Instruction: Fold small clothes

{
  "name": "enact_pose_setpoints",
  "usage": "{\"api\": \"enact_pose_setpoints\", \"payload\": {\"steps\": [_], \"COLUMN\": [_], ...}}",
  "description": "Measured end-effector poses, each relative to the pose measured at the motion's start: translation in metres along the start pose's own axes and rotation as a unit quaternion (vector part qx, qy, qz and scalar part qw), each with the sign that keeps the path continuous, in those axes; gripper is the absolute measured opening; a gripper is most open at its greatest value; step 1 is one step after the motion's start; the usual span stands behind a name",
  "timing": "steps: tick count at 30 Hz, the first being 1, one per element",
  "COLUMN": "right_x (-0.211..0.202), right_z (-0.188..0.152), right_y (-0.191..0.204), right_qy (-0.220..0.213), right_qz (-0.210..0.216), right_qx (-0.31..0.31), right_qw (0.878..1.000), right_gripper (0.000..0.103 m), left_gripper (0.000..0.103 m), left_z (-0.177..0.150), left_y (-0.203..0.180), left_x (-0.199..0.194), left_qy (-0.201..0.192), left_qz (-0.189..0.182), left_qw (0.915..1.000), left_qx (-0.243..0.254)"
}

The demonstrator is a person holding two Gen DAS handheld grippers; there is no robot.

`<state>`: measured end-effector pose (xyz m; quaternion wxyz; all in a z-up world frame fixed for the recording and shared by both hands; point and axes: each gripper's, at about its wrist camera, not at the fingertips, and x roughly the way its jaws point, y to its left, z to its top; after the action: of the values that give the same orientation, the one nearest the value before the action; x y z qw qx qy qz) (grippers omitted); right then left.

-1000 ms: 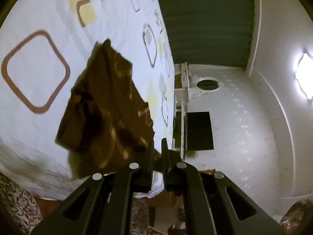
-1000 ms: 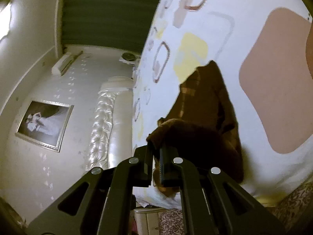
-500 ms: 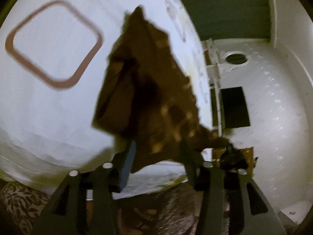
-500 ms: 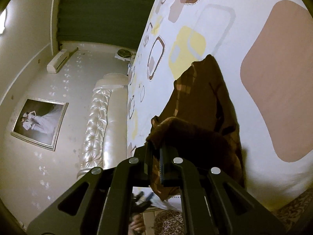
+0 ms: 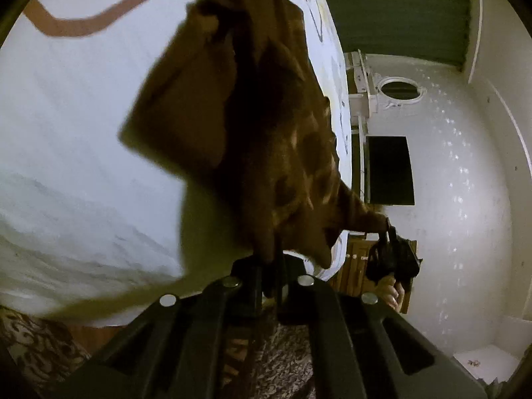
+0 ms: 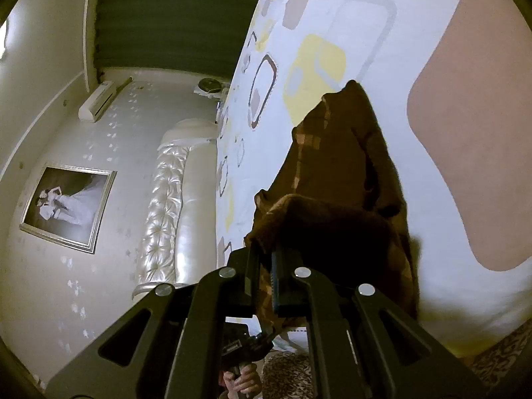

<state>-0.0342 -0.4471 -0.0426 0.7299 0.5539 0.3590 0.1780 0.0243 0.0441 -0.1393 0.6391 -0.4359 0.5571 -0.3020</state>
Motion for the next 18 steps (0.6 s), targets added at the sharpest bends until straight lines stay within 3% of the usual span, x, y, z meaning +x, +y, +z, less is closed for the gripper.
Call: {"api": "enact_pose_setpoints", "payload": {"steps": [5,10,18], "right_x": [-0.001,-0.003,0.018], "right_z": [0.0,0.003,0.04], "right_y": [0.0,0.007,0.016], "right_qy": [0.001,-0.001,-0.018], "right_qz": [0.002,0.013,0.041], "right_qx": [0.0,-0.01,-0.009], "right_qw": [1.0,1.0,0.999], "right_gripper": [0.005,0.005,0.005], "left_gripper": [0.005,0.005,0.005], "left_z": [-0.001,0.01,0.083], "left_y": [-0.012,-0.036,-0.075], "left_x": [-0.019,-0.051,-0.06], "left_qy": [-0.018,-0.061,-0.128], "left_qz": [-0.035,-0.09,-0.11], "left_qw": [0.9991,0.9937,0.9856], "left_qx": [-0.015,-0.023,-0.002]}}
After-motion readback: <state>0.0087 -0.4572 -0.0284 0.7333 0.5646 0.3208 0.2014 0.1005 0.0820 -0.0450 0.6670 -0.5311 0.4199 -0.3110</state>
